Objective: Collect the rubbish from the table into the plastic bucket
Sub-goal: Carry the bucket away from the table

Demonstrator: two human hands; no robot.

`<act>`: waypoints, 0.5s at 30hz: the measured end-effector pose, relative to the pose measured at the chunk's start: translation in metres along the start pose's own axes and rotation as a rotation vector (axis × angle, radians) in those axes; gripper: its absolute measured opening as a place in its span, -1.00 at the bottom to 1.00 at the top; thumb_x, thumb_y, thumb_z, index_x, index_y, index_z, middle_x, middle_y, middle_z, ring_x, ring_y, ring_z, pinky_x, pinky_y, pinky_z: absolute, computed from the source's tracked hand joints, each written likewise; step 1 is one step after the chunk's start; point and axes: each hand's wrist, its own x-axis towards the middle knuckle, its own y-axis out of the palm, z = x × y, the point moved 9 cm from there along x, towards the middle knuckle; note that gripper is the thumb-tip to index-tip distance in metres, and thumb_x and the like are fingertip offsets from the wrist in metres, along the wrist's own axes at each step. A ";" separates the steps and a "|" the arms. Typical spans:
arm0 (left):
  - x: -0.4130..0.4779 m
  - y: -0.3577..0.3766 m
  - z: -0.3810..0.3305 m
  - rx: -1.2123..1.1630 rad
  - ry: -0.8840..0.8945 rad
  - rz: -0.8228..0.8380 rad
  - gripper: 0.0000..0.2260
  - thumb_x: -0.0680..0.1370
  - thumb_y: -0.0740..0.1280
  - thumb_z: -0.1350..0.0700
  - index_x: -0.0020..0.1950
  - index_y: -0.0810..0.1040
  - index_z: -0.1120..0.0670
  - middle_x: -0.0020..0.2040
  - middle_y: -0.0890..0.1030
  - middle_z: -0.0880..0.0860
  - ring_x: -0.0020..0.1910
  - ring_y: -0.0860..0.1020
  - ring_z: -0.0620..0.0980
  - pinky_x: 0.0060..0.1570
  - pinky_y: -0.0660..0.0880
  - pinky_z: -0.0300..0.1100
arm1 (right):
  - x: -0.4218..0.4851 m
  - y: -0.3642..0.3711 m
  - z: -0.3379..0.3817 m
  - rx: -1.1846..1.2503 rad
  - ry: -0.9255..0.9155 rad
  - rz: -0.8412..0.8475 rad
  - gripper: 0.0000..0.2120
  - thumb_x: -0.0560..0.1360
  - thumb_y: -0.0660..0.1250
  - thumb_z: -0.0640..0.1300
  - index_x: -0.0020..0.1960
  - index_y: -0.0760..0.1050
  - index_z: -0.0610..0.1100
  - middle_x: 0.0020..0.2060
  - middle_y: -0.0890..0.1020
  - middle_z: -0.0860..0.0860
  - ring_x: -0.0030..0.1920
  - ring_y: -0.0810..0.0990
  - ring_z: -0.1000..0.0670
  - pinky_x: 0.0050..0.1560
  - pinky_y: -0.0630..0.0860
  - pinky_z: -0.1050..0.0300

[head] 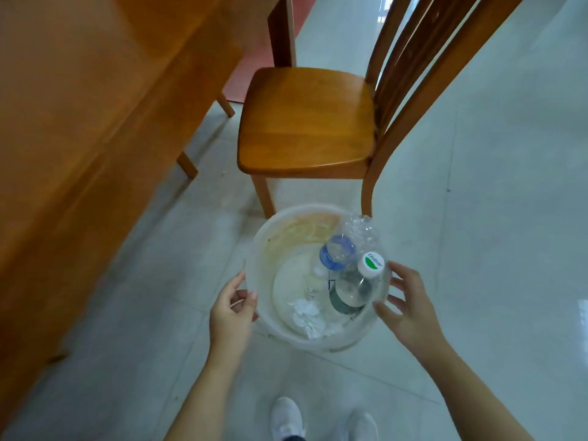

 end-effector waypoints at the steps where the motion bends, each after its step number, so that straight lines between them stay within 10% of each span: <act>1: 0.008 0.005 0.020 0.006 -0.011 -0.004 -0.63 0.48 0.31 0.30 0.10 0.50 -0.15 -0.19 0.56 0.05 -0.25 0.56 -0.05 -0.27 0.52 -0.14 | 0.006 0.006 -0.021 -0.013 0.009 0.001 -0.41 0.32 0.37 -0.45 0.27 0.26 -0.16 0.19 0.35 -0.04 0.12 0.44 -0.05 0.07 0.43 0.10; 15: 0.098 0.061 0.236 0.119 -0.073 0.052 -0.61 0.48 0.28 0.36 0.12 0.48 -0.12 -0.16 0.50 0.04 -0.24 0.53 -0.10 -0.13 0.51 -0.11 | 0.069 0.083 -0.260 -0.084 0.102 0.002 -0.41 0.34 0.37 -0.38 0.28 0.23 -0.14 0.18 0.33 0.02 0.11 0.43 0.04 0.10 0.42 0.13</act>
